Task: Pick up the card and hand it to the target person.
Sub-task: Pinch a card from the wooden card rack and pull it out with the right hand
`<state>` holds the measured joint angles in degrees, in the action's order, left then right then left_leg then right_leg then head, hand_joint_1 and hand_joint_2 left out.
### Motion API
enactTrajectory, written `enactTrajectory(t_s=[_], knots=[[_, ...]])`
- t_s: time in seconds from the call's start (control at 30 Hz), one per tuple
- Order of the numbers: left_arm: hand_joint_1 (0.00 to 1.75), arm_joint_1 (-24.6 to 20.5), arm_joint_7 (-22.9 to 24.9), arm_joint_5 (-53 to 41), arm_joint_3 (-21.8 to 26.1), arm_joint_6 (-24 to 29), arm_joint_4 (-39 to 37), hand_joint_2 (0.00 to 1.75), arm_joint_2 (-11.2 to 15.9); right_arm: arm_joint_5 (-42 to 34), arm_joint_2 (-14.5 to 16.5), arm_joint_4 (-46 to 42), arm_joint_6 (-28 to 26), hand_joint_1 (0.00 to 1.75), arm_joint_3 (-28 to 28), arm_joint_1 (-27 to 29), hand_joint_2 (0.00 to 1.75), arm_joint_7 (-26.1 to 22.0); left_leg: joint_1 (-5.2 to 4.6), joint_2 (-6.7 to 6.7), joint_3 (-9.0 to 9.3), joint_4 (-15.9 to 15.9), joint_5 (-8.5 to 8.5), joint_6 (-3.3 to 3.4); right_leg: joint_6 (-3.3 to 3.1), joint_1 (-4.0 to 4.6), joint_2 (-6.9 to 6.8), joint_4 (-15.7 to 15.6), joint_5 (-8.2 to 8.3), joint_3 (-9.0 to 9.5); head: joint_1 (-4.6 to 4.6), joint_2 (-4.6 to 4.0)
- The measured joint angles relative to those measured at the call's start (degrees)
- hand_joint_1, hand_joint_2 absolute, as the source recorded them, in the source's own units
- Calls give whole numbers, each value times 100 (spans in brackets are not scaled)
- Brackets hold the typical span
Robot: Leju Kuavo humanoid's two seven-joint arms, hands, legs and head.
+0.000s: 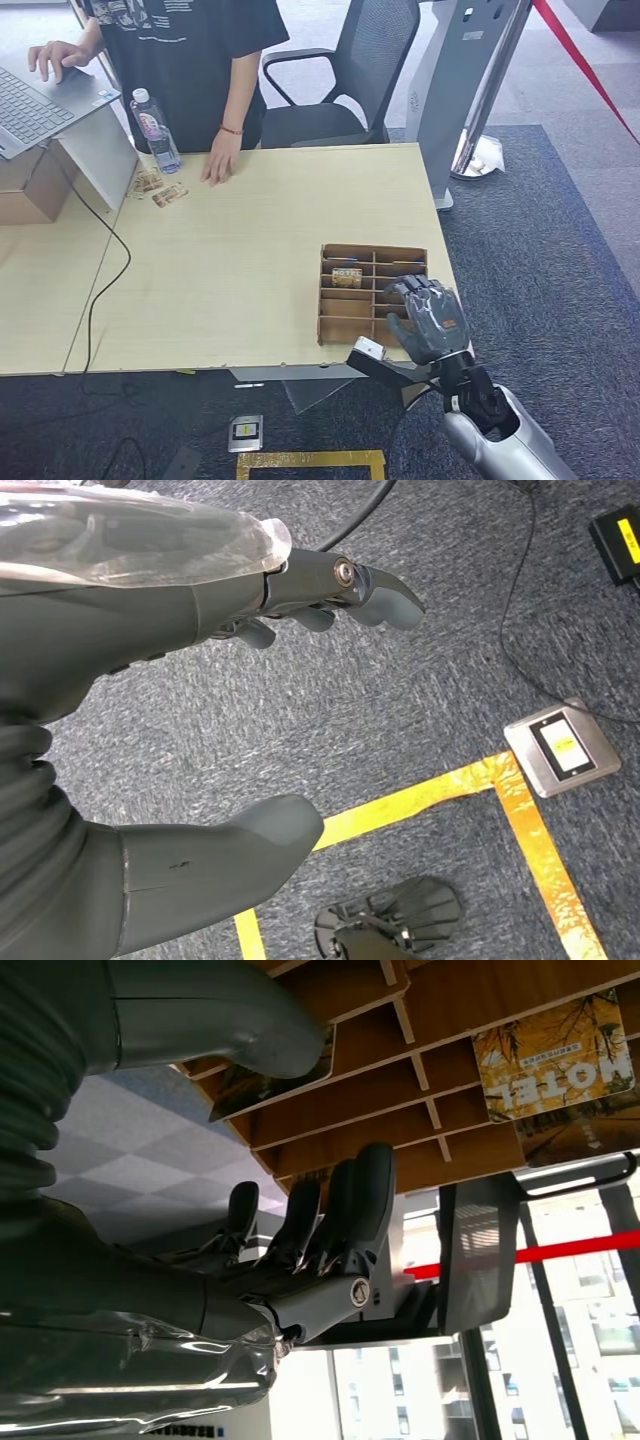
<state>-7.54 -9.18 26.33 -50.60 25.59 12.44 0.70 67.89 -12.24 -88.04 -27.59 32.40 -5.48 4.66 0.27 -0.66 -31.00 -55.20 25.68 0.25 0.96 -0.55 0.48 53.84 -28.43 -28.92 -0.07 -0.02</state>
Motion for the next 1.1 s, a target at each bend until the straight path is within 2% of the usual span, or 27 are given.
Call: enactTrajectory(t_s=[0.43,0.7,0.83,0.9,0.97,1.03,1.1], knots=[[0,-8,33,-13,-1,-4,0,175,-7,71,60,365,-50,71,-76,-74,175,-36,0,0,0,0,0,0,0,0,0,0,0,0,0,0],[0,-9,27,-8,-1,-32,0,175,-7,235,86,559,46,82,-143,-158,175,69,0,0,0,0,0,0,0,0,0,0,0,0,0,0],[0,-9,14,4,-1,-32,0,175,-7,245,98,656,44,99,-207,-179,175,96,0,0,0,0,0,0,0,0,0,0,0,0,0,0],[0,-9,6,7,0,-32,0,175,-7,250,100,696,36,120,-232,-190,175,97,0,0,0,0,0,0,0,0,0,0,0,0,0,0],[0,-9,2,7,-1,-32,0,175,-7,258,100,728,23,150,-258,-197,175,105,0,0,0,0,0,0,0,0,0,0,0,0,0,0],[0,-8,0,9,-1,-32,-1,175,-7,282,100,761,2,168,-292,-202,175,113,0,0,0,0,0,0,0,0,0,0,0,0,0,0],[0,-7,0,14,-1,-32,-1,175,-7,312,100,790,-20,173,-328,-204,175,114,0,0,0,0,0,0,0,0,0,0,0,0,0,0]])
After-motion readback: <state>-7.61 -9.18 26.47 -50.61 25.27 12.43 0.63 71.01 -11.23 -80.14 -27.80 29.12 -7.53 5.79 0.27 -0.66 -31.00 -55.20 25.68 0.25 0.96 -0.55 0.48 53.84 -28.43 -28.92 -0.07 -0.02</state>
